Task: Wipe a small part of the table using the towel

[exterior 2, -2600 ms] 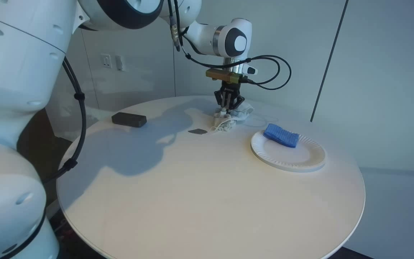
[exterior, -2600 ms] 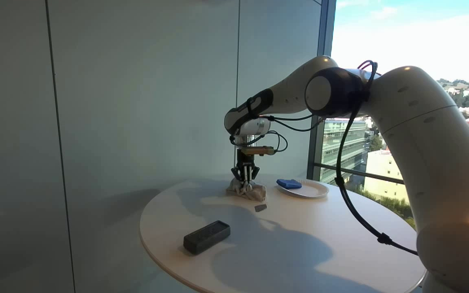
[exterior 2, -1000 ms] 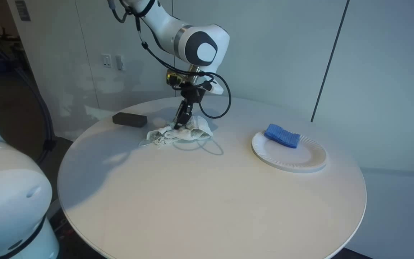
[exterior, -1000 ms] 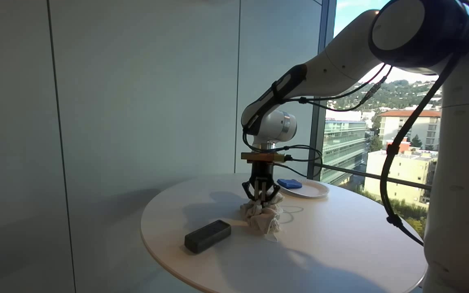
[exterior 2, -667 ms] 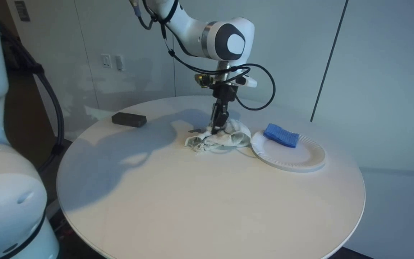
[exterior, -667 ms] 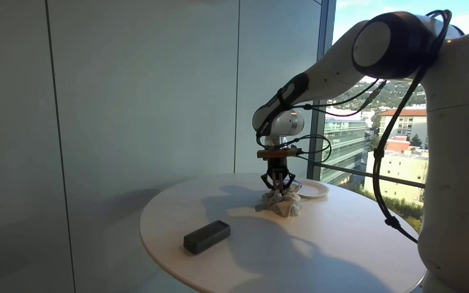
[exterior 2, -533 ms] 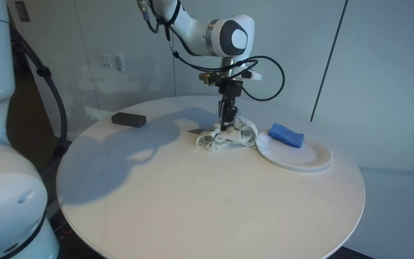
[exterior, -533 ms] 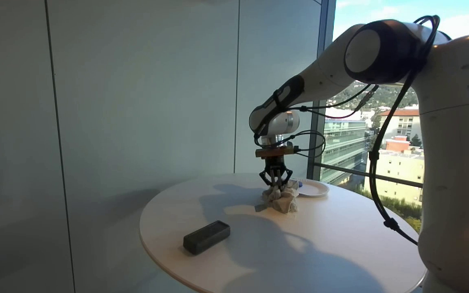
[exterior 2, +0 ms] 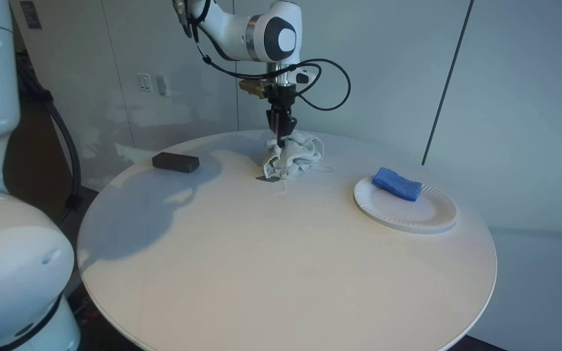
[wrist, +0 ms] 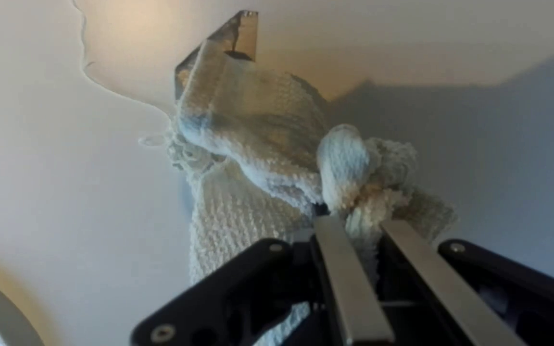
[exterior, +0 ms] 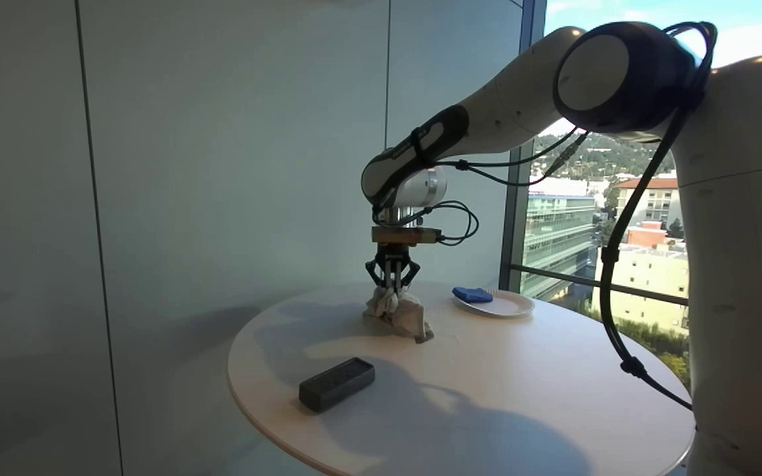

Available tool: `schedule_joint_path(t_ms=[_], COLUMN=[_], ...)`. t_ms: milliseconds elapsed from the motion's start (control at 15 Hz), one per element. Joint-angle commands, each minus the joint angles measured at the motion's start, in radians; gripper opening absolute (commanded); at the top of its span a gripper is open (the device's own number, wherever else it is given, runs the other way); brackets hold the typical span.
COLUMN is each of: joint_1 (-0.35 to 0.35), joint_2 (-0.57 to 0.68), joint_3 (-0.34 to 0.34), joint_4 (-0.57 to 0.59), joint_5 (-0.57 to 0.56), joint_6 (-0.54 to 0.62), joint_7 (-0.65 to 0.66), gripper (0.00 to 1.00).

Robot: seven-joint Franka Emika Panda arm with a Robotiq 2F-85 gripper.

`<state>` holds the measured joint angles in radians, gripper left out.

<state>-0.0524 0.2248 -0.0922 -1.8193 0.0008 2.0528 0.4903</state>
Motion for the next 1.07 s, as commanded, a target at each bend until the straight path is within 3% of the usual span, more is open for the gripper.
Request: schedule_joint_path(t_ms=[0,133,267,533,1000], joint_1=[-0.025,-0.038,-0.027,0.012,0.016], joint_2=[0.028,0.057,0.020,-0.140,-0.387], joint_3=[0.028,0.048,0.053,0.028,0.068], joint_4=[-0.089,-0.143,-0.212,-0.391,-0.682], joint_5=[0.139,0.243,0.280,0.209,0.081], joint_6=[0.169,0.183,0.184,0.107,0.016], joint_7=[-0.211,-0.338,-0.365,-0.187,0.154], gripper=[0.07,0.07,0.07,0.07,0.07])
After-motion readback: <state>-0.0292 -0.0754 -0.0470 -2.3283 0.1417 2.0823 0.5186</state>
